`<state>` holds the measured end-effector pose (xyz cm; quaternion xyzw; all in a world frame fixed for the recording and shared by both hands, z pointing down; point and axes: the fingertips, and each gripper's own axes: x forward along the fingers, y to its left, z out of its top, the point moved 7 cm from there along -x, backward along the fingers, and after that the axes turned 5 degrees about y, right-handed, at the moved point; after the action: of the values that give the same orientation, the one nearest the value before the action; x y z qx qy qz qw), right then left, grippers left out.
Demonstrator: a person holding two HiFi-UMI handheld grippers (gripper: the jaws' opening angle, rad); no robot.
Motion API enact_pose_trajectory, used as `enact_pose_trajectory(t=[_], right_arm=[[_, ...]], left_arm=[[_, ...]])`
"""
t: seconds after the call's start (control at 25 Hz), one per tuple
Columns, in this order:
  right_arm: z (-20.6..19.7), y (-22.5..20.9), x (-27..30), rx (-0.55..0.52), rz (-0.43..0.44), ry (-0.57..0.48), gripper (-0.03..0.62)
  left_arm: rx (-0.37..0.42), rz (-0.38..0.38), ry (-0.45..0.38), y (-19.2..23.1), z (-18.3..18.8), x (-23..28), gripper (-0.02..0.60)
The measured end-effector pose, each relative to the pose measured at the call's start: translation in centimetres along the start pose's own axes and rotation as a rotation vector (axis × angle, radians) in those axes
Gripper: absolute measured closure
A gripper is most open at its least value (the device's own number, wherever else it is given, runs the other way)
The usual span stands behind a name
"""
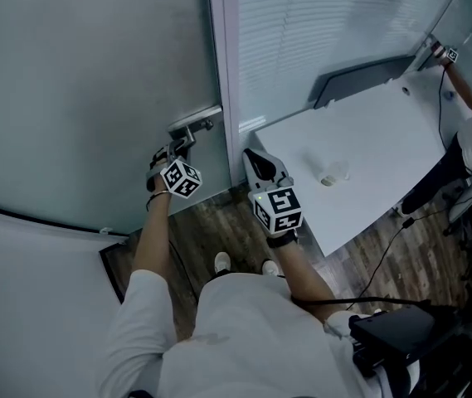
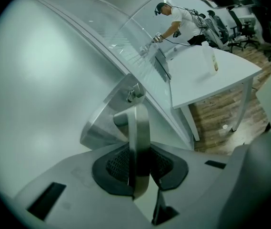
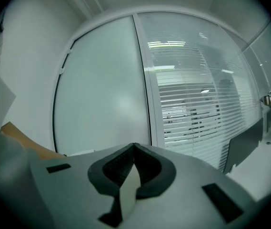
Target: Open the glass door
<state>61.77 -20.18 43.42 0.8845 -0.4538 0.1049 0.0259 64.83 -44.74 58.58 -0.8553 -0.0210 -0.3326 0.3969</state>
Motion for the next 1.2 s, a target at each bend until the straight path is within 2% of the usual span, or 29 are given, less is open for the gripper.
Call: enact_pose_trajectory(t=[0.2,0.4,0.56,0.64,1.2], right_arm=[[0.2,0.3,-1.0,-0.004,0.008,-0.016,0.591],[0.4,-0.5,-2.0,0.004,-0.006,-0.027,0.591],[0.6,-1.2,-3.6,0.010,-0.017,-0.042,0.591],[0.5,-1.5,-4.3,0.016,-0.021,-0.047,0.591],[-0.6,-2.1,-9.3,0.013,0.022,-0.051,0.591]], left_arm=[[0.004,0.014,0.014,-0.4,0.1,-0.5,0.518],[0.065,0.038,0.043,-0.7,0.6,-1.2,0.518],[0.215,0.094,0.080,-1.2,1.2,-2.8,0.518],[0.267,0.096,0.100,-1.5,1.5,-3.4,0.518],[0.252,0.120,0.175,-5.5,1.0,-7.2,0.518]])
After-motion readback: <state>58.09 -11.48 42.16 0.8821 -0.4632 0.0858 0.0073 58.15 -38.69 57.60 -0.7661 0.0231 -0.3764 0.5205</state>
